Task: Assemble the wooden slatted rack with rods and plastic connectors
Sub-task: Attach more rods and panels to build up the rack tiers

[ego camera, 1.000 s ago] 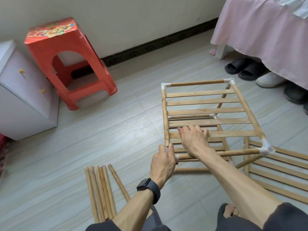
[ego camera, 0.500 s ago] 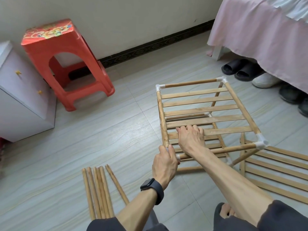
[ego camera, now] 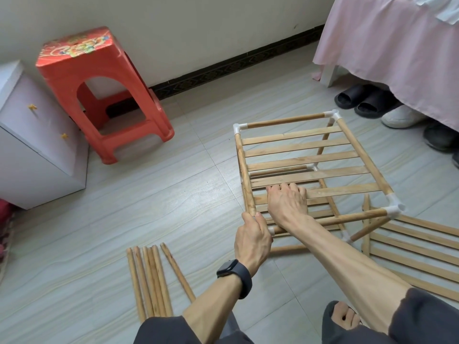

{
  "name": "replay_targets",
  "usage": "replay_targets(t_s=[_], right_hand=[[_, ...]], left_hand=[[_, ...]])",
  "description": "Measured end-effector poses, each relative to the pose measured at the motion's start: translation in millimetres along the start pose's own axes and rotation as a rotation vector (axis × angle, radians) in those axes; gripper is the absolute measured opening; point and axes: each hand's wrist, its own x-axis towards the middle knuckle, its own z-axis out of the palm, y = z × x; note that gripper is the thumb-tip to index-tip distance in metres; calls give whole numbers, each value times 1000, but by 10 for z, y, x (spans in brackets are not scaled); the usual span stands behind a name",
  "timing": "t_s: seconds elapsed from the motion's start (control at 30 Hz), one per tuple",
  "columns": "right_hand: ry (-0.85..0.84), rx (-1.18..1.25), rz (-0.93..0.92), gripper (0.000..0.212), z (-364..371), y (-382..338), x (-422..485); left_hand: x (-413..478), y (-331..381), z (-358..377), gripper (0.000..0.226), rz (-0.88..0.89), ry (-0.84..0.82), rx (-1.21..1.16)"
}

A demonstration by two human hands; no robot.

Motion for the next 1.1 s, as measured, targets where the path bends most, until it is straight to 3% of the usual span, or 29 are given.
replay_targets(t_s=[0.67,0.87,0.97,1.03,1.1], right_hand=[[4,-5,7,56,62,-32,105],[33,68,-52,50,23,50,36],[47,201,-169,47,-5,204,-62],[37,208,-269,67,-55,392,-191],[13,102,-349,91,-98,607,-323]], left_hand=[[73,39,-22,31,-36,41,-54],[57,-46,-63,33,37,-52,-79],[32,-118,-161,55,102,-132,-5],[8,-222,-296,87,246,-135,174],[47,-320,-432,105,442,-40,374]])
